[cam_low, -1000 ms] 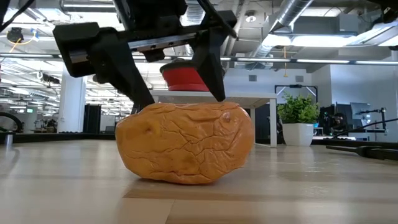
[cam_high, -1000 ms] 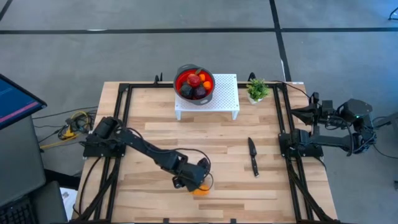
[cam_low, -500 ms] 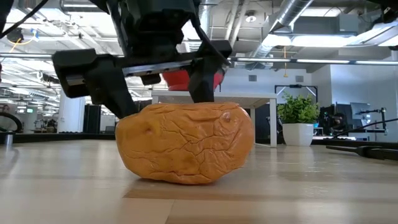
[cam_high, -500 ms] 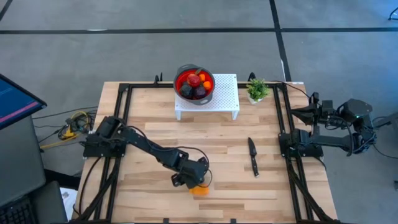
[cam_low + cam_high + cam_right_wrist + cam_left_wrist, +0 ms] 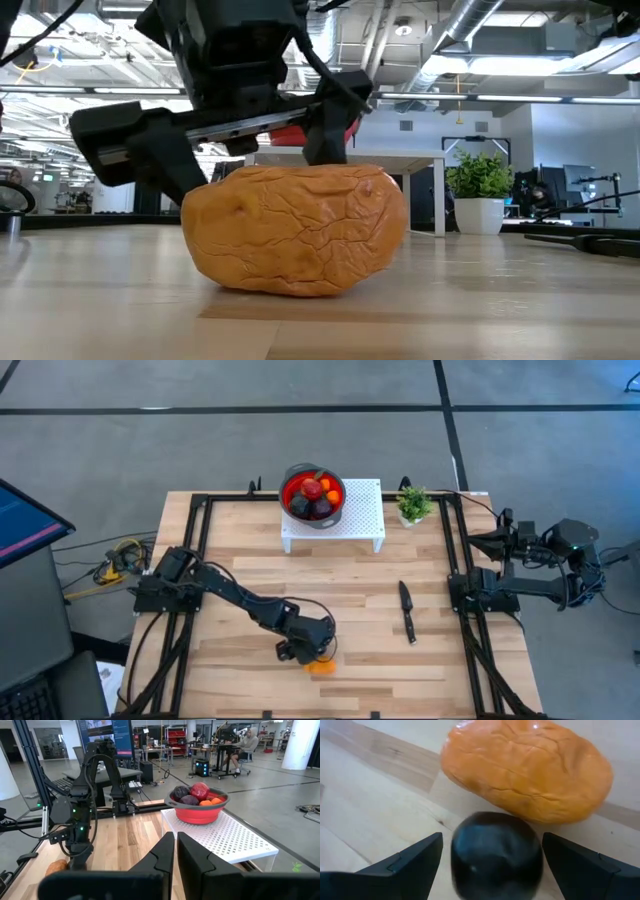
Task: Pick & Place Fruit
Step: Put the plum into the strainer bowl on the shelf
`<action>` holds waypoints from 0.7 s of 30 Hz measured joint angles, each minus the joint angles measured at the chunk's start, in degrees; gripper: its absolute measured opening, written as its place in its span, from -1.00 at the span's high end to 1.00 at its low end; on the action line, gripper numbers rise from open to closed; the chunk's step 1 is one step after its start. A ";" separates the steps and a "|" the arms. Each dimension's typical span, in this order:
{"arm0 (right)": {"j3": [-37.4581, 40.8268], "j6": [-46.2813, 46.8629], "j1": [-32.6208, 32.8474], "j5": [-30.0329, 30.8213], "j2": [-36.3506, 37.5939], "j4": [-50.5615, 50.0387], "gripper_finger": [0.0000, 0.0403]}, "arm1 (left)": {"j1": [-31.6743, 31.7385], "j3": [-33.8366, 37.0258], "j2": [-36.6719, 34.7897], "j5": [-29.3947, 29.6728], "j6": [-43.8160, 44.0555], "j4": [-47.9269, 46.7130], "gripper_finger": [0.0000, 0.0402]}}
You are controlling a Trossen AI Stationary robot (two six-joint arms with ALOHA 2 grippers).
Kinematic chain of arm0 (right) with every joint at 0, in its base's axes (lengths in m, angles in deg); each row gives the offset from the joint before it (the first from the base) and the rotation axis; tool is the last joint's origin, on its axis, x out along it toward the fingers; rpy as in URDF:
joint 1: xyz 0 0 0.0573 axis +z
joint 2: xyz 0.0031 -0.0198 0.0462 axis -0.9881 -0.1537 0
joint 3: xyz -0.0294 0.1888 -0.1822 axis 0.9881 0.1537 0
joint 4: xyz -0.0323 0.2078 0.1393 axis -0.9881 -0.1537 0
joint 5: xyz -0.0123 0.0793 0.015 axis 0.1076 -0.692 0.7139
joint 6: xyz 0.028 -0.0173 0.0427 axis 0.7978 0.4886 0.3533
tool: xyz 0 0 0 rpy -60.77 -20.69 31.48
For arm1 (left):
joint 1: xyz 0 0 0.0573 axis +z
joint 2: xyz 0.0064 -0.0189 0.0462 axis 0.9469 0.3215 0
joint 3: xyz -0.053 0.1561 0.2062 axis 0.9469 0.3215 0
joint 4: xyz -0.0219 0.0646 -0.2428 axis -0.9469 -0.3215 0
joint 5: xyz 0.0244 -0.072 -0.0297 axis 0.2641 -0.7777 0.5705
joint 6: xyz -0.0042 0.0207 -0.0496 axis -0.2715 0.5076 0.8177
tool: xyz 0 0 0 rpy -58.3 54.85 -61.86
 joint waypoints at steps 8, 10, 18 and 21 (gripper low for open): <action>0.00 0.00 0.00 -0.01 0.00 0.01 0.92 | 0.16 2.18 0.00 -0.18 0.62 3.43 -0.58; 0.00 -0.02 0.00 0.00 0.00 0.01 0.92 | 0.15 2.18 0.00 0.14 0.65 3.44 -0.50; 0.00 0.00 0.00 -0.02 0.00 0.00 0.92 | 0.07 2.18 0.00 2.43 3.27 3.56 -0.16; 0.00 0.00 0.00 0.00 0.00 0.00 0.92 | 0.07 2.18 0.00 2.59 5.89 3.58 -0.14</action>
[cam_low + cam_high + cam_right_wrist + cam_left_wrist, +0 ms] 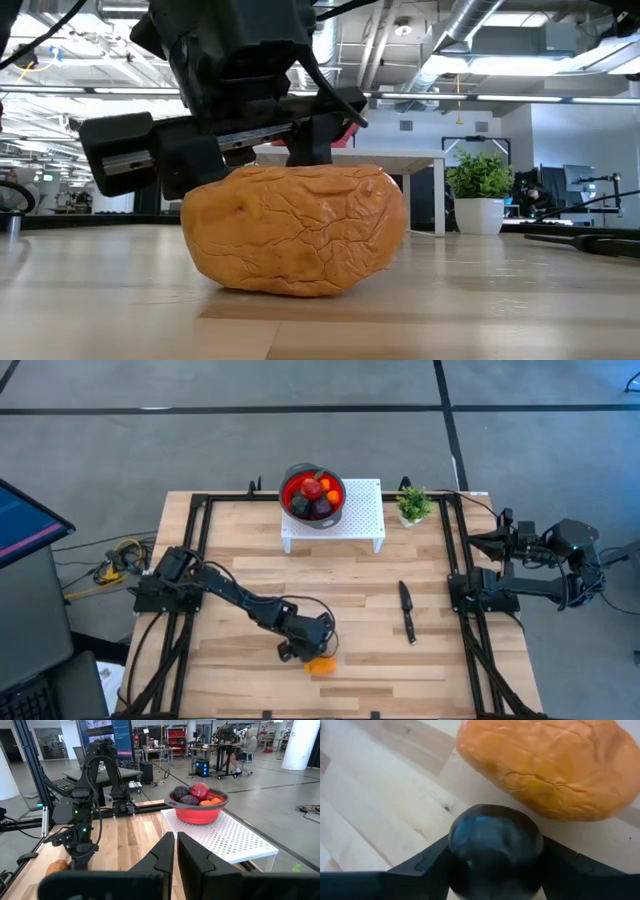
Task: Pick & Place Fruit
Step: Put the plum into the strainer bowl on the shelf
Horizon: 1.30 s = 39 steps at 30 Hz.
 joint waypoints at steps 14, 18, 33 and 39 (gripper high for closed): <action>-0.02 0.00 0.00 0.00 -0.02 0.05 0.92 | 1.16 -0.33 -6.70 19.04 3.85 3.23 -0.16; -0.02 0.00 0.00 -0.02 -0.02 0.02 0.92 | 4.69 -0.31 -13.98 23.28 9.18 7.83 -0.22; -0.02 0.00 0.00 0.01 0.00 0.03 0.92 | 30.47 -0.40 -38.97 21.56 32.36 18.46 -0.24; -0.02 0.00 0.00 0.00 0.00 0.00 0.92 | 37.56 -0.34 -39.34 21.18 39.53 18.09 -0.19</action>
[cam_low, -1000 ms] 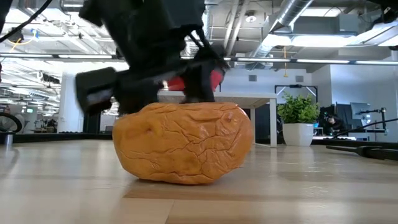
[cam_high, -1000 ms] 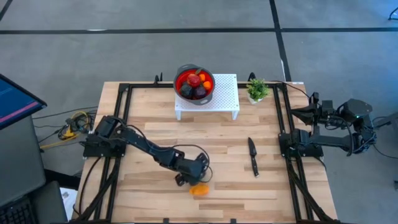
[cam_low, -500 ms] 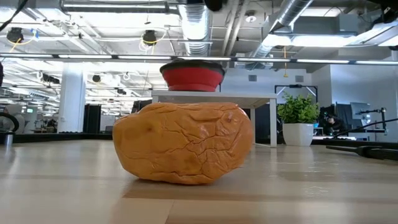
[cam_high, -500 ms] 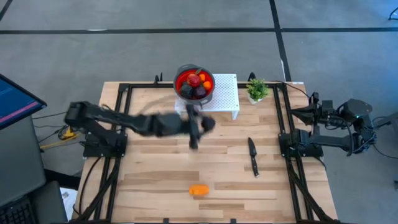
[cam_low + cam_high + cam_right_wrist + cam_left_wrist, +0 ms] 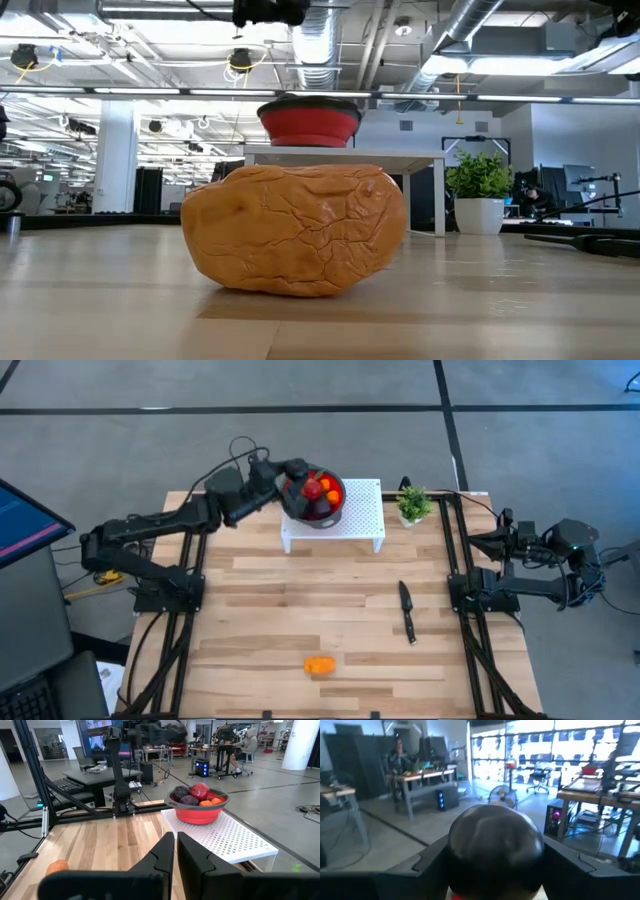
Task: Pick & Place Fruit
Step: Put the plum into the strainer bowl on the shelf
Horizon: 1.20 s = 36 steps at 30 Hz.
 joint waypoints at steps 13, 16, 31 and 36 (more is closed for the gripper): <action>0.00 0.00 0.00 -0.01 0.00 0.00 0.92 | 7.41 4.42 5.43 -0.18 6.21 -0.89 -0.21; 0.00 0.00 0.00 -0.01 0.00 0.00 0.92 | 8.95 5.51 5.41 -0.11 7.43 -0.54 -0.21; 0.00 -0.01 0.00 -0.01 0.00 0.00 0.92 | 9.37 11.55 5.20 2.64 5.79 1.29 -0.25; 0.00 0.00 0.00 -0.02 0.00 0.00 0.92 | 9.62 13.11 5.17 3.03 3.20 1.63 -0.30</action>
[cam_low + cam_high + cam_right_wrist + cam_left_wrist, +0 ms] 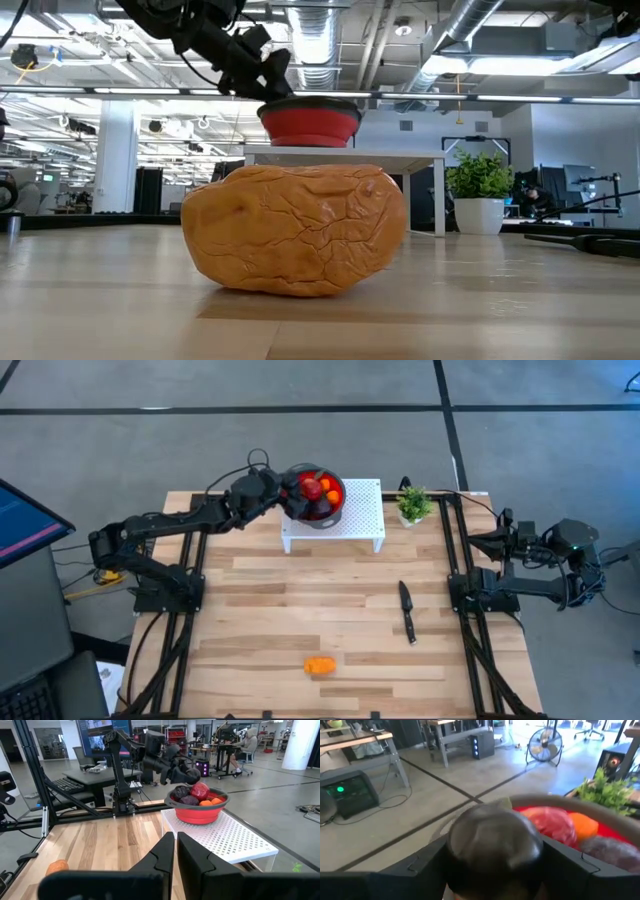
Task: Pick & Place Fruit
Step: Put the plum into the strainer bowl on the shelf, then put the mango into the strainer bowl on the shelf
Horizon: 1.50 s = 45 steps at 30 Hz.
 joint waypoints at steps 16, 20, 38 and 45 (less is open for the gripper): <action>0.00 0.00 0.00 0.00 0.00 0.00 0.92 | 0.34 1.18 0.02 -0.25 -0.05 2.19 -0.40; 0.00 0.00 0.00 0.01 0.00 0.00 0.92 | 0.34 1.18 -0.36 -1.32 -0.29 5.84 -0.54; 0.00 0.00 0.00 0.00 0.00 0.00 0.92 | -12.52 1.16 -12.63 -6.16 0.10 11.07 -0.58; 0.00 0.00 0.00 0.02 0.00 0.00 0.92 | -24.59 1.16 -12.20 -6.21 -1.67 9.67 -0.53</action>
